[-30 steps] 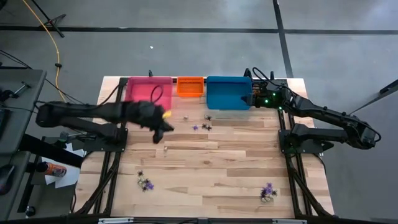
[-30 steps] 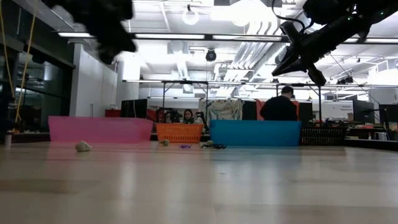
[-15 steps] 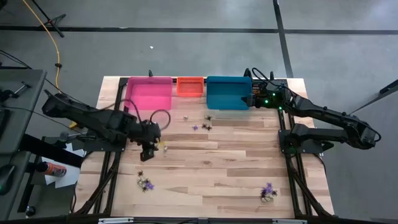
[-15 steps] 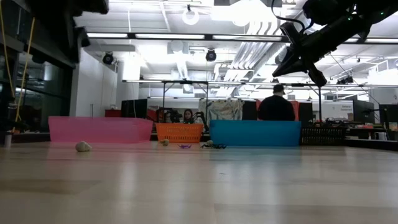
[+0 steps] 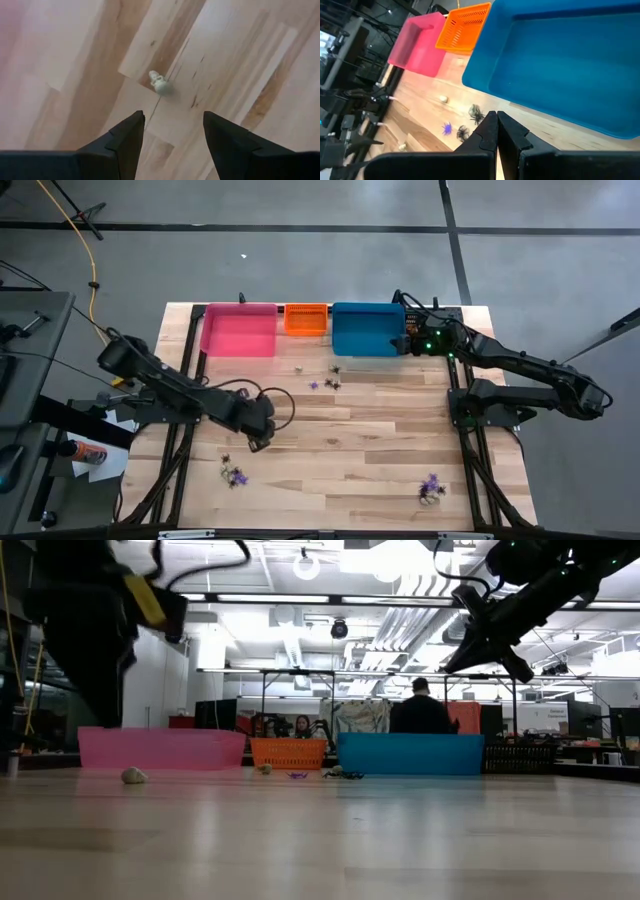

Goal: Sort Halloween decoration
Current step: Put the white skull toy into the pink bin

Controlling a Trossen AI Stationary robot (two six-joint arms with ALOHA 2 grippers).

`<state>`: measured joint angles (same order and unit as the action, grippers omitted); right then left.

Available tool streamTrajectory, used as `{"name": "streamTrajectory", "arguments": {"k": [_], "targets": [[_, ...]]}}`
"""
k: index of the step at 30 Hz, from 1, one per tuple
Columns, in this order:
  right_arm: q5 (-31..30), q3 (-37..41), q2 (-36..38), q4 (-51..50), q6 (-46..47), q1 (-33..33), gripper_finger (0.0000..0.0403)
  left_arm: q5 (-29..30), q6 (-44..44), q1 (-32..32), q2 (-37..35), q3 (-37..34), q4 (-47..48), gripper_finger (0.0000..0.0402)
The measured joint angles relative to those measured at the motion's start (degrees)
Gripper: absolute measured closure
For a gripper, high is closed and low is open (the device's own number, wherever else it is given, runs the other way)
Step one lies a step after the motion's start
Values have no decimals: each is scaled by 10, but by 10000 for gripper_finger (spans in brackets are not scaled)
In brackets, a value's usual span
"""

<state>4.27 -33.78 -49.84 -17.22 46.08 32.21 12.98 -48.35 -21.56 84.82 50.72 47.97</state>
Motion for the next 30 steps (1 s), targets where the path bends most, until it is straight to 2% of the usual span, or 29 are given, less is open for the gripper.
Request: {"name": "streamTrajectory", "arguments": {"k": [3, 8, 14, 24, 30], "targets": [[0, 0, 0, -4, -1, 0, 402, -26, 2, 32, 23, 0, -16, 208], [0, 0, 0, -6, -5, 0, 402, -109, -11, 107, 46, -1, -20, 209], [0, 0, 0, -7, 0, 0, 402, -140, -2, 160, 45, -1, -53, 209], [0, 0, 0, -8, 4, 0, 402, -163, -25, 165, 46, -2, -55, 210], [0, 0, 0, -8, 15, 0, 402, -174, -30, 161, 70, -2, -57, 210]]}}
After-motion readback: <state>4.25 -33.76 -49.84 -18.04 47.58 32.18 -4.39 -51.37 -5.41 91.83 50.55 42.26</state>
